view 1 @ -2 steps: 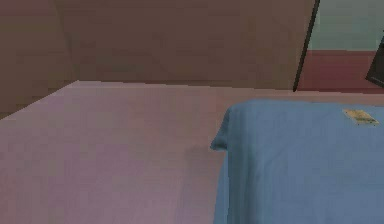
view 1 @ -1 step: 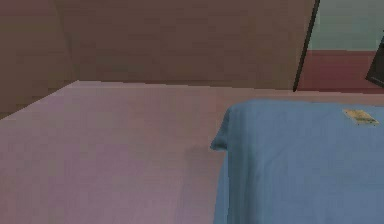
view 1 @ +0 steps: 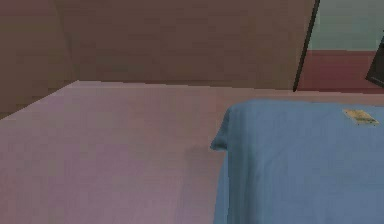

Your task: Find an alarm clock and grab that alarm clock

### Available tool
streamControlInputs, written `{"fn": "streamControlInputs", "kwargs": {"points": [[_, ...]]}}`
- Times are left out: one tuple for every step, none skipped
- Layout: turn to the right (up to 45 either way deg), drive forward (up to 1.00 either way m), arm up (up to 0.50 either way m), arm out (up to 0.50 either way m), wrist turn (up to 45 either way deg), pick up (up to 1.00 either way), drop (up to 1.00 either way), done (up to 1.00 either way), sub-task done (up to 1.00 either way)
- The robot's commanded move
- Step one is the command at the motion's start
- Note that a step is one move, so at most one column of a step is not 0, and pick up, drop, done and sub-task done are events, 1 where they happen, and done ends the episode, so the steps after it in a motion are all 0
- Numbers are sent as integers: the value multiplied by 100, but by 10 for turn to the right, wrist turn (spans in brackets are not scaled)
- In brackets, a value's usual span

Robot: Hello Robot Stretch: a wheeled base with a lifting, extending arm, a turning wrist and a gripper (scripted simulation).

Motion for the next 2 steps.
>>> {"fn": "streamControlInputs", "kwargs": {"points": [[0, 0, 0, 0, 300, 0, 0, 0, 0], [0, 0, -30, 0, 0, 0, 0, 0, 0]]}}
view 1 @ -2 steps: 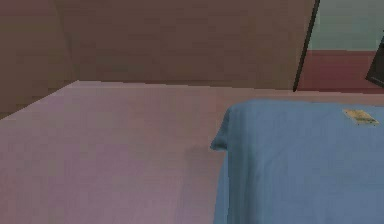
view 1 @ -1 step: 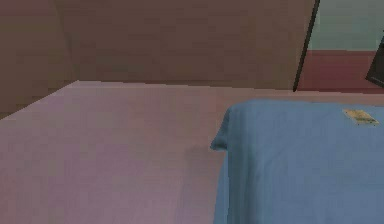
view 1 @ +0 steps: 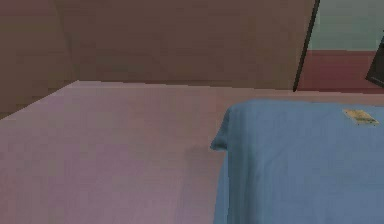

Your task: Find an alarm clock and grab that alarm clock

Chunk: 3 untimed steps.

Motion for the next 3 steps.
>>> {"fn": "streamControlInputs", "kwargs": {"points": [[0, 0, 0, 0, 0, 100, 0, 0, 0], [0, 0, 10, 0, 0, 0, 0, 0, 0], [0, 0, 0, 0, 0, 0, 0, 100, 0]]}}
